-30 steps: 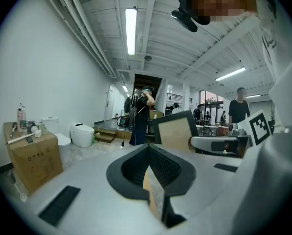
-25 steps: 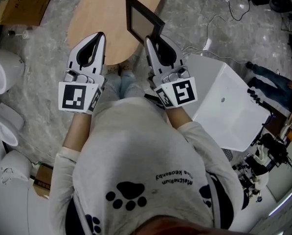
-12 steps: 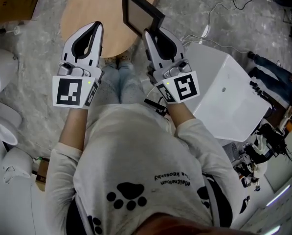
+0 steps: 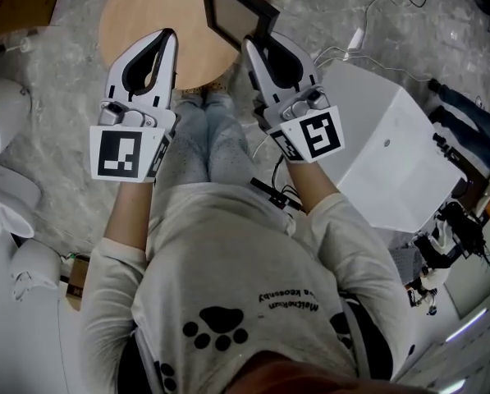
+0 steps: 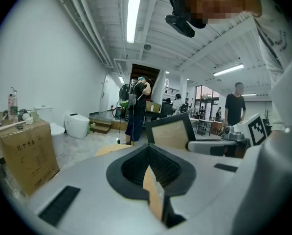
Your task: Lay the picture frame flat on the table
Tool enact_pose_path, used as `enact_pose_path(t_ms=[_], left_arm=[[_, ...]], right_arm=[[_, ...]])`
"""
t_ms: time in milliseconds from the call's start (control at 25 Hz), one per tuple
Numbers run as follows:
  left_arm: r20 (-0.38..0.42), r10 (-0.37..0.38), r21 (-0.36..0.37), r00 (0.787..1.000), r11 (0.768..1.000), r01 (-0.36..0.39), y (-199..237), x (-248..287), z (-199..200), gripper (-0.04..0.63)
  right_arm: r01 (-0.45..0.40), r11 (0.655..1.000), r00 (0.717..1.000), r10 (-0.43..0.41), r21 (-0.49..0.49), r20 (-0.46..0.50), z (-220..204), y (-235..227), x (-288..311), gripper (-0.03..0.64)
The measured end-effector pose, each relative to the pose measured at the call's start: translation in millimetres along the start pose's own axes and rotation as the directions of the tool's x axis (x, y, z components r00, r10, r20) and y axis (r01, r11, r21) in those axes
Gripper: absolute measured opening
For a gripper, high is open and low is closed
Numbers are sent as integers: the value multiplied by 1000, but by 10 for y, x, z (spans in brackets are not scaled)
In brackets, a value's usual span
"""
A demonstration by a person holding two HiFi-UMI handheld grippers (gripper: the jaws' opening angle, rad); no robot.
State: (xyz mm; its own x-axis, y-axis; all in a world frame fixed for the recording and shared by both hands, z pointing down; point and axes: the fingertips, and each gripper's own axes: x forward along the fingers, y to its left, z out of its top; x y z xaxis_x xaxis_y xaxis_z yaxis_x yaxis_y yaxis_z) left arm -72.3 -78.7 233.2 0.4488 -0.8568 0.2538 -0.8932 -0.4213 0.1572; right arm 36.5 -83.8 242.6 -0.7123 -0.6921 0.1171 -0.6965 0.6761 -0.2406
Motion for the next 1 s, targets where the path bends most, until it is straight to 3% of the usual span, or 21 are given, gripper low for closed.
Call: enact_pose_path(t_ms=[1000], left_arm=[[-50,-7,-50,999,999,4,200,364,-881,11]], right_arm=[[3,998,999,-1,63,-33,-890,-284,197,78]])
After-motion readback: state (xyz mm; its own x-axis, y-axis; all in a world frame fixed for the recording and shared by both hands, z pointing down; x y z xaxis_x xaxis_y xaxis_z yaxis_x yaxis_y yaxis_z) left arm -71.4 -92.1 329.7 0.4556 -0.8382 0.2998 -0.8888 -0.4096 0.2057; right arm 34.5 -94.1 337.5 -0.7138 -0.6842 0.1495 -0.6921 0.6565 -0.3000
